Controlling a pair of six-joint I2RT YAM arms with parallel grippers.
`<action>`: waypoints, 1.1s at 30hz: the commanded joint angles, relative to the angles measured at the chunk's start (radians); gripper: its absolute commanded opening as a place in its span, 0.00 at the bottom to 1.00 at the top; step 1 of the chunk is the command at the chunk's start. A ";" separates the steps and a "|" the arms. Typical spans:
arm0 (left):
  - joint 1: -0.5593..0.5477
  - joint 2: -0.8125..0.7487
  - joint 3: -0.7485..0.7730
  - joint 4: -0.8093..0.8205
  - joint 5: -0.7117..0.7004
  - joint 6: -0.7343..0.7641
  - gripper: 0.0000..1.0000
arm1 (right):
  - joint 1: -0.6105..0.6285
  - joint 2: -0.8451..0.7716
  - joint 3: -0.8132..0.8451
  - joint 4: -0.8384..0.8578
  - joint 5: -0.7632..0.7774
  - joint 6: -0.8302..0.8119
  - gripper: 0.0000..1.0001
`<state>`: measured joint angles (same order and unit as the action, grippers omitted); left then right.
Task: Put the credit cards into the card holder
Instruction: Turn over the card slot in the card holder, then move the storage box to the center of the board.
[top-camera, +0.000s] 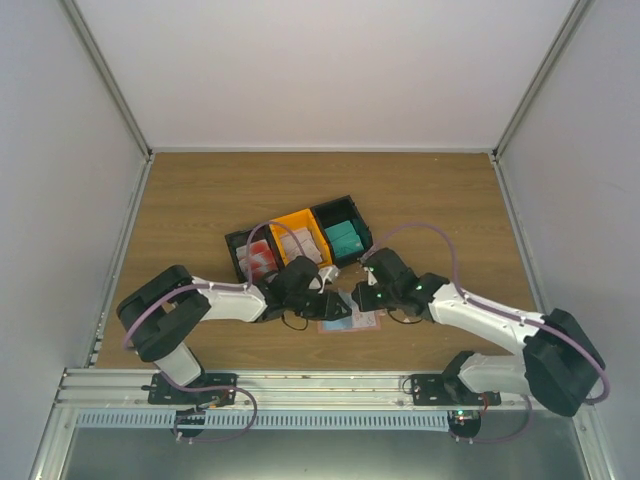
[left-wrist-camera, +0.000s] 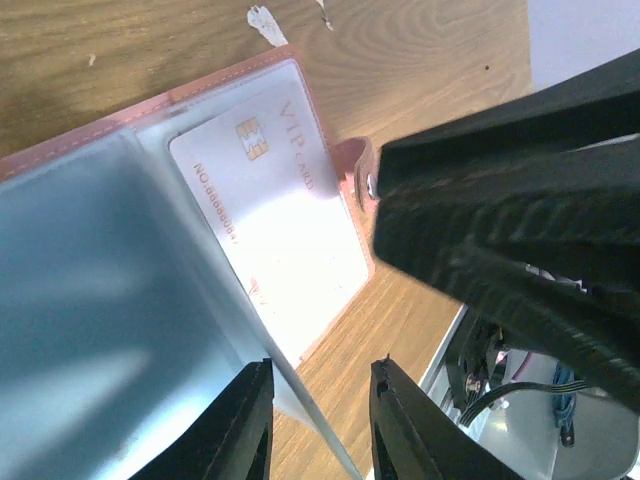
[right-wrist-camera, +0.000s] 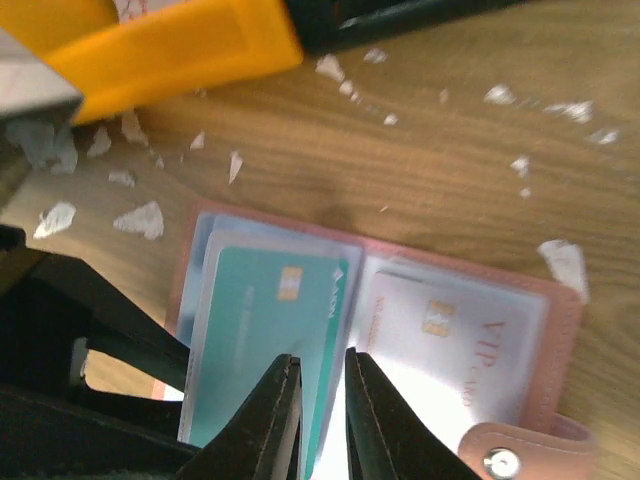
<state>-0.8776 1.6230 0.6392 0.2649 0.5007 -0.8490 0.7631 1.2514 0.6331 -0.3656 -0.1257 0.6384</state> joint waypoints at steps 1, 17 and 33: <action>-0.012 0.033 0.049 0.003 0.022 0.031 0.31 | 0.007 -0.067 -0.023 -0.038 0.180 0.059 0.16; -0.044 0.090 0.224 -0.128 -0.028 0.087 0.53 | 0.004 -0.427 -0.075 -0.161 0.422 0.198 0.30; 0.101 -0.326 0.273 -0.710 -0.576 0.235 0.73 | 0.003 -0.260 0.003 -0.006 0.224 0.109 0.35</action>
<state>-0.8600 1.3739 0.8970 -0.2714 0.0681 -0.6811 0.7628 0.9470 0.5922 -0.4515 0.1574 0.7734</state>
